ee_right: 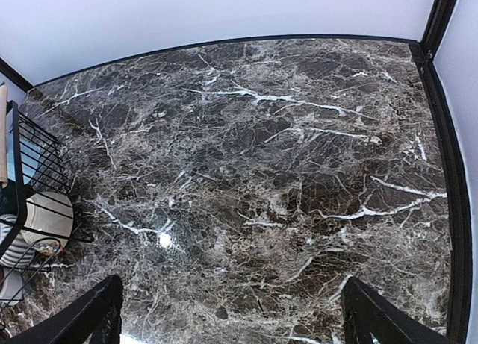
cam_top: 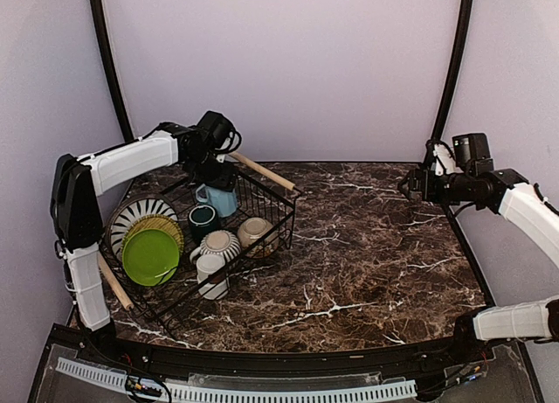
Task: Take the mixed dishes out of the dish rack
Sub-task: Grab the bowl from the dish rack.
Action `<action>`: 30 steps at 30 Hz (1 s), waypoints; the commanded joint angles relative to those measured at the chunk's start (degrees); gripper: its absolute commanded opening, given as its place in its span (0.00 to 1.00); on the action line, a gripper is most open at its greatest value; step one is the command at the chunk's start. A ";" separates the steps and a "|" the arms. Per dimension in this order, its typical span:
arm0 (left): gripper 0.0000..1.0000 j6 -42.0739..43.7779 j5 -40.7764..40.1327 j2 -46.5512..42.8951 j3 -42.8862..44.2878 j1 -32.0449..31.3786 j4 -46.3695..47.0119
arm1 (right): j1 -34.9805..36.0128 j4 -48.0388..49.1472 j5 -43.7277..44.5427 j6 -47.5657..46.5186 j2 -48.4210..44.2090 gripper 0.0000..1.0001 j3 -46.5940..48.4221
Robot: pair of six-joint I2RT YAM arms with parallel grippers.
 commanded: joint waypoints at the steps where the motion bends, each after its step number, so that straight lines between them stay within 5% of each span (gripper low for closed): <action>1: 0.23 1.13 -0.18 -6.92 0.89 -0.38 0.12 | 0.29 2.64 -2.49 0.91 0.40 0.99 0.15; 15: 0.20 -0.35 6.86 -16.98 1.40 -0.38 0.66 | 2.09 7.74 -12.61 4.37 2.16 0.99 2.90; 30: 0.21 -6.61 18.88 -31.40 -7.07 -0.37 13.52 | 15.00 34.95 -26.23 22.31 10.44 0.99 9.40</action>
